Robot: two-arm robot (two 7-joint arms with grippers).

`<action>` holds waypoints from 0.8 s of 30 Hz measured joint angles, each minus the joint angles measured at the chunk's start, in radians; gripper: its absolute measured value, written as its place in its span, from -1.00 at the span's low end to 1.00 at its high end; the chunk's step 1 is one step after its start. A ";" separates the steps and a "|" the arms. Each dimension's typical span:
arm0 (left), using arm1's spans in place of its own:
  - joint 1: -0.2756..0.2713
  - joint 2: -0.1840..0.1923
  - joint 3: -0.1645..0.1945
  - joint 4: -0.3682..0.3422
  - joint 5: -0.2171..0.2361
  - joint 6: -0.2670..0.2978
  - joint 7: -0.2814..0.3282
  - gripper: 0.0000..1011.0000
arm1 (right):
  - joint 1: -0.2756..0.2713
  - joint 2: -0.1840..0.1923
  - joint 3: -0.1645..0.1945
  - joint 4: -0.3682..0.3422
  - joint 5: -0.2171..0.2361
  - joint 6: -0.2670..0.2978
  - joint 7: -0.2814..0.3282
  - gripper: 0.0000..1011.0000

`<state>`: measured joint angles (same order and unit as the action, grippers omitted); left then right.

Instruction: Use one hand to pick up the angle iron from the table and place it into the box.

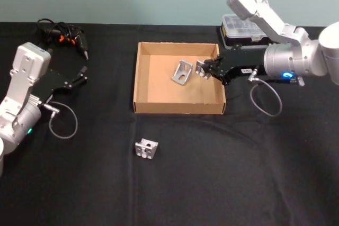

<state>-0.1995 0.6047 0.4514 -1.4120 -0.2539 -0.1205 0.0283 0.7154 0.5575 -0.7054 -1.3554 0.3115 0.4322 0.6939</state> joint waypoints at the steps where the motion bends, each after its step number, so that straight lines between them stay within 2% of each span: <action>1: 0.000 0.000 0.000 0.000 0.000 0.000 0.000 1.00 | 0.007 -0.004 -0.005 0.013 -0.007 0.002 0.002 -0.89; 9: 0.000 0.000 0.000 0.000 0.000 0.000 0.000 1.00 | 0.041 -0.036 -0.045 0.107 -0.056 0.010 0.023 -0.89; 14: 0.000 0.000 0.000 0.000 0.000 0.000 0.000 1.00 | 0.045 -0.053 -0.051 0.140 -0.070 0.010 0.027 -0.89; 24: 0.000 0.000 0.000 0.000 0.000 0.000 0.000 1.00 | 0.046 -0.090 -0.045 0.186 -0.081 -0.023 0.037 -0.89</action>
<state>-0.1995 0.6047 0.4514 -1.4120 -0.2539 -0.1206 0.0283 0.7614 0.4672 -0.7501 -1.1693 0.2310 0.4095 0.7314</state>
